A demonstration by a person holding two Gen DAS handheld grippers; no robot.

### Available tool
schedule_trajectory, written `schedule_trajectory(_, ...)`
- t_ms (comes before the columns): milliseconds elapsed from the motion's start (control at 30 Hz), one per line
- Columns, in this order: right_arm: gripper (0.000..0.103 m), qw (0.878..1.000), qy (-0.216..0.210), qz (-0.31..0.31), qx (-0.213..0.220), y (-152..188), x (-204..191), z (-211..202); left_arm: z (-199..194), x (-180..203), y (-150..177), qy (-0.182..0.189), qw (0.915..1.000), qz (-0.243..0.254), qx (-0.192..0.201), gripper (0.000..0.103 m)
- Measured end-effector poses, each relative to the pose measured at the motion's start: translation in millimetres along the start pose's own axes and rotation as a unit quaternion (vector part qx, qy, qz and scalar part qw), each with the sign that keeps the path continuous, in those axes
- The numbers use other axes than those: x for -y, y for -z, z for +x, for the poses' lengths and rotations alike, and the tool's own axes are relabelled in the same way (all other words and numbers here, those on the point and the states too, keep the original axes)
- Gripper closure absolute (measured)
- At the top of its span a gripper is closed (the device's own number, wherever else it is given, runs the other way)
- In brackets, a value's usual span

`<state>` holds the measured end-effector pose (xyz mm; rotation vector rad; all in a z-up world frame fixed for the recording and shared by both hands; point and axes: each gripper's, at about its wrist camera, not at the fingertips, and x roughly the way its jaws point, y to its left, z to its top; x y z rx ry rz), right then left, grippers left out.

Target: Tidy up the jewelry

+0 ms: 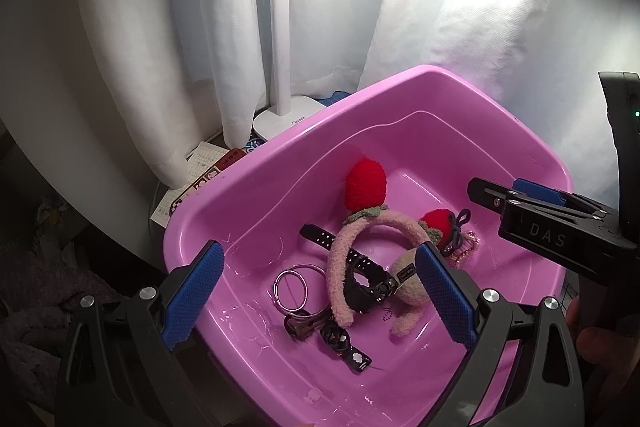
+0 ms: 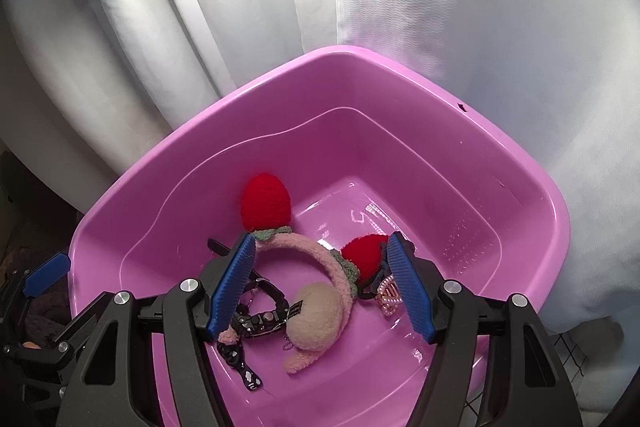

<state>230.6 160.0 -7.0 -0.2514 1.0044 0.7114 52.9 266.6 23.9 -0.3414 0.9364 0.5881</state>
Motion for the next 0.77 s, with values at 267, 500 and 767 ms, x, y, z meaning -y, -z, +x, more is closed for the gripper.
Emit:
schedule_trajectory(267, 0.037, 1.000, 0.002, 0.002, 0.000, -0.5, -0.6, 0.3, 1.1, 0.0, 0.4, 0.005, 1.0000, 0.000, 0.001, 0.009)
schedule_trajectory(500, 0.037, 1.000, 0.002, 0.001, 0.000, 0.1, -1.5, -1.3, -2.3, 2.4, 1.9, 0.005, 1.0000, -0.001, 0.006, 0.009)
schedule_trajectory(767, 0.037, 1.000, 0.003, 0.005, 0.002, 4.1, -2.4, -2.8, -2.6, -1.2, 4.1, 0.004, 0.9999, -0.010, -0.003, 0.009)
